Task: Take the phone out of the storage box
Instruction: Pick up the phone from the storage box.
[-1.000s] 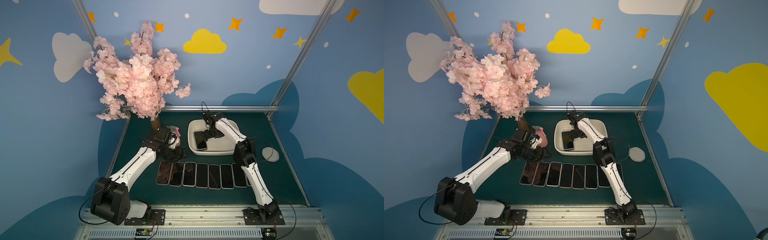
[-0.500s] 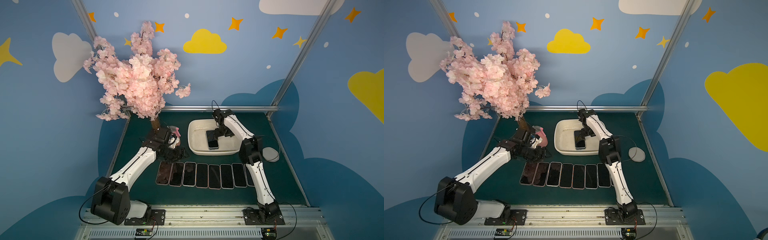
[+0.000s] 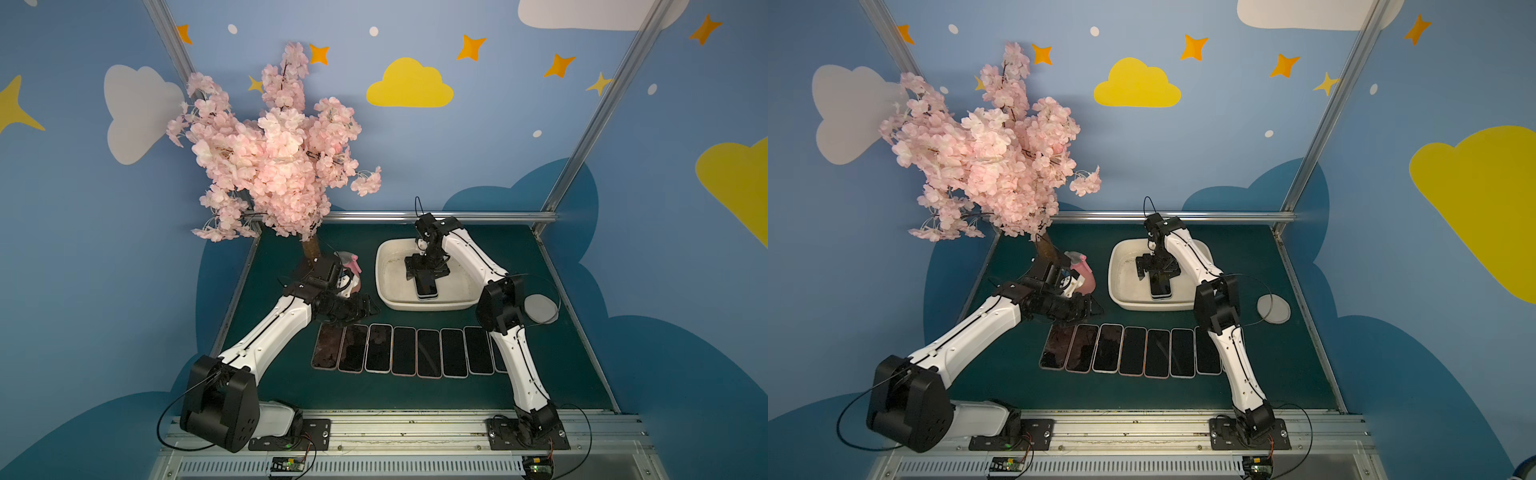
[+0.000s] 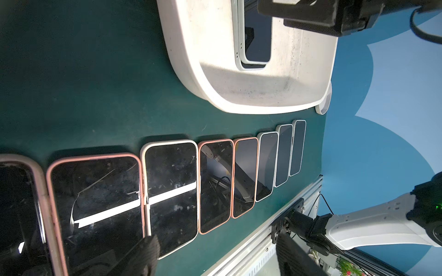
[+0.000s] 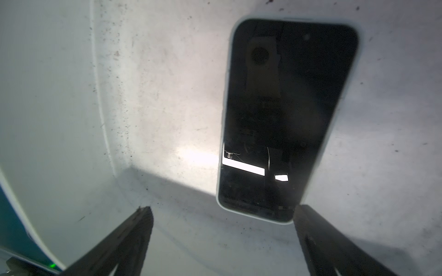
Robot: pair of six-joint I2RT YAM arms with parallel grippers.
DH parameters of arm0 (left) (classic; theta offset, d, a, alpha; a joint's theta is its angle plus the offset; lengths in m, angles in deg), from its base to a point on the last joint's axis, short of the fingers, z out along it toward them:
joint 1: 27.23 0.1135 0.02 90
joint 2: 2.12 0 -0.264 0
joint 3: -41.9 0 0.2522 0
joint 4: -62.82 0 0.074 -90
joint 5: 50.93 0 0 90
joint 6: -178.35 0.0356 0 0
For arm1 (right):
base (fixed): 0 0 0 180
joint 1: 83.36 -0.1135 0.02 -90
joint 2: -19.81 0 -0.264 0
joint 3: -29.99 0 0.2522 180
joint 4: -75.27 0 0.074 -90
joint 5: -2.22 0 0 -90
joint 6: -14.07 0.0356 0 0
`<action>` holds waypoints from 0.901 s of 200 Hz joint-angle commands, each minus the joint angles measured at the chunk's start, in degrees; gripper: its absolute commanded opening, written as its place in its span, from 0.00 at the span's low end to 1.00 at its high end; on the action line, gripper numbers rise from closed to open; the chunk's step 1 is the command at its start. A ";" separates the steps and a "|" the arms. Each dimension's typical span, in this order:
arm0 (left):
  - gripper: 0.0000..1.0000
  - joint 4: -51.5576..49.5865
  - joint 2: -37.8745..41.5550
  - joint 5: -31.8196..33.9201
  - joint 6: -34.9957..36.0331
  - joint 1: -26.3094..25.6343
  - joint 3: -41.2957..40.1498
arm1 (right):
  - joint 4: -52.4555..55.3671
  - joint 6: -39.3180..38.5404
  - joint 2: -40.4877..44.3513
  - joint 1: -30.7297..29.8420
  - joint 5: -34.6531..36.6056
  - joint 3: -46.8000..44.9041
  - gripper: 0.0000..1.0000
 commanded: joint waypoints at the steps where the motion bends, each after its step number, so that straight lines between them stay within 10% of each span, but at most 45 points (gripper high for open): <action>1: 0.82 -0.23 2.74 0.03 -0.26 0.35 -1.30 | -0.03 1.20 -1.77 0.79 1.60 1.07 0.98; 180: 0.83 -2.60 3.51 0.23 1.17 1.76 -2.52 | -3.00 2.19 -6.86 0.58 8.85 2.12 0.95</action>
